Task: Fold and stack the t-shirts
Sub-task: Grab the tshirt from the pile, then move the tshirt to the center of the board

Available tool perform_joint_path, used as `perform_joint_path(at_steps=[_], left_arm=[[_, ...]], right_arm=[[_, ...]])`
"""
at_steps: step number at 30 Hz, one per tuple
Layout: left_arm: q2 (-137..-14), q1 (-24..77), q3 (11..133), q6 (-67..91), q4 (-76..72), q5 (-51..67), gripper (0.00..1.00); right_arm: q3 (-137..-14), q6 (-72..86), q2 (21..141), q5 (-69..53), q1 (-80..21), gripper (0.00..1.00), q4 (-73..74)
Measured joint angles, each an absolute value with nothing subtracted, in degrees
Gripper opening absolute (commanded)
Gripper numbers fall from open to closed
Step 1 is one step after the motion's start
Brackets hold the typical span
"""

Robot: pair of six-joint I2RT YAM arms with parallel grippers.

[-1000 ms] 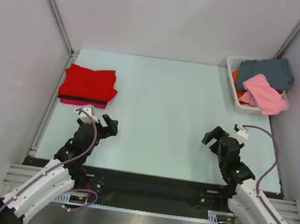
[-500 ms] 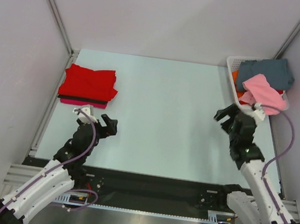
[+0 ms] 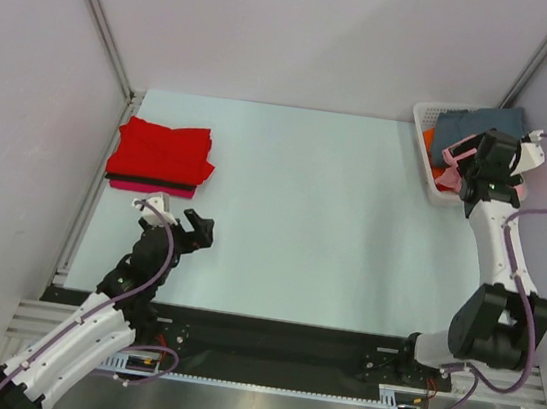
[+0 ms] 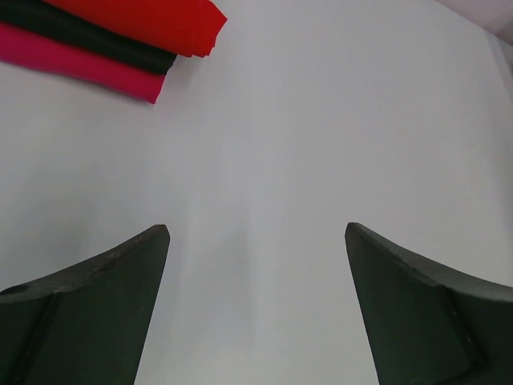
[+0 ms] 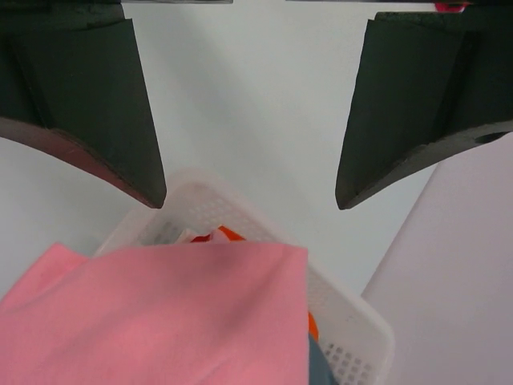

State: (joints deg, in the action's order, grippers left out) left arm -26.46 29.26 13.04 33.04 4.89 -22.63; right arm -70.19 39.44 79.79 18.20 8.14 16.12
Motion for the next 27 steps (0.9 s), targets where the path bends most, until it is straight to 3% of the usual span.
perform_joint_path(at_steps=[4,8,9,11,12,18,27], left_arm=[[-27.66,29.26,13.04,33.12,5.50,-22.92,0.97],[-27.73,29.26,13.04,33.17,5.48,-22.94,0.97],[-27.73,29.26,13.04,33.17,5.48,-22.94,0.97],[-27.75,29.26,13.04,33.17,5.48,-22.96,0.97],[-27.75,29.26,13.04,33.17,5.48,-22.96,0.97],[-27.88,29.26,13.04,33.17,5.41,-22.98,0.98],[-28.86,29.26,13.04,33.12,5.28,-22.74,0.97]], right_arm=[[-75.05,39.38,88.16,19.14,9.43,0.93,16.60],[-80.09,39.62,96.95,20.18,10.50,0.80,17.30],[-81.28,39.88,98.87,20.40,10.61,0.55,17.50],[-83.50,39.94,102.19,20.78,10.70,0.24,18.35],[-84.49,39.99,103.55,20.95,10.66,0.03,18.65],[-85.58,37.58,101.69,25.30,6.55,0.00,19.62],[-87.77,27.00,85.27,21.34,-21.10,0.00,12.95]])
